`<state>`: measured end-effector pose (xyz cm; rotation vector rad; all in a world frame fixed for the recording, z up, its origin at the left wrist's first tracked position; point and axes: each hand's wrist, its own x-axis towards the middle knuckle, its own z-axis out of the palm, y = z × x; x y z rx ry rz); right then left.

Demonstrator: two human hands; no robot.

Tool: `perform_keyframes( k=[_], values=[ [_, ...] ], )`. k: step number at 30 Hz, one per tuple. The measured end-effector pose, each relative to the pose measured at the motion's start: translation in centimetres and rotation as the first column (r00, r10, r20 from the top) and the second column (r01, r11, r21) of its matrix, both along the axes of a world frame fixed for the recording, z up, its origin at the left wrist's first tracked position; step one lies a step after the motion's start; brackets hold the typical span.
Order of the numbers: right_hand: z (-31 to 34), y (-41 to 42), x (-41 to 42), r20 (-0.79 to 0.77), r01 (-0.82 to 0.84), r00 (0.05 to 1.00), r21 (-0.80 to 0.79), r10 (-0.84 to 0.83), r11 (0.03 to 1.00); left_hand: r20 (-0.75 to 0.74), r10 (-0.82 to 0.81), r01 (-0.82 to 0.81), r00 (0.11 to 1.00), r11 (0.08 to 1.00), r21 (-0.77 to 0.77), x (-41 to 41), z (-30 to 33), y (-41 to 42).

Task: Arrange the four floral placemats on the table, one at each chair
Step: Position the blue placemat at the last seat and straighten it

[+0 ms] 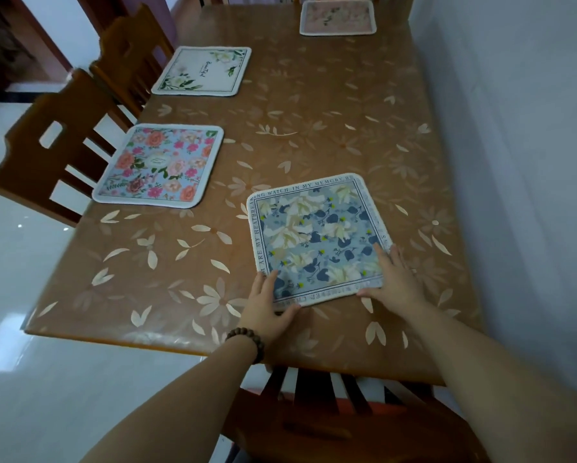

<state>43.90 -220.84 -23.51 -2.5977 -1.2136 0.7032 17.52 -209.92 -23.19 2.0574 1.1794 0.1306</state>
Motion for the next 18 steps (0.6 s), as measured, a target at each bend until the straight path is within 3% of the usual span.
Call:
perform_keyframes(
  k=[5,9,13,18],
  values=[
    [0.2,2.3,0.8,0.071,0.083,0.994,0.068,-0.088,0.994,0.021,-0.146,0.144,0.989,0.987,0.066,-0.5,0.4,-1.7],
    [0.0,2.1,-2.9,-0.002,0.157,0.987,0.165,-0.159,0.974,0.027,-0.107,0.102,0.994,0.984,0.146,-0.5,0.8,1.5],
    [0.3,2.0,-7.0,-0.019,0.255,0.967,0.135,-0.254,0.958,0.003,-0.079,0.076,0.997,0.966,0.248,-0.2,2.0,7.6],
    [0.5,3.5,-11.6,0.013,0.305,0.952,0.056,-0.306,0.951,-0.23,-0.09,0.147,0.969,0.959,0.242,1.5,1.9,15.2]
  ],
)
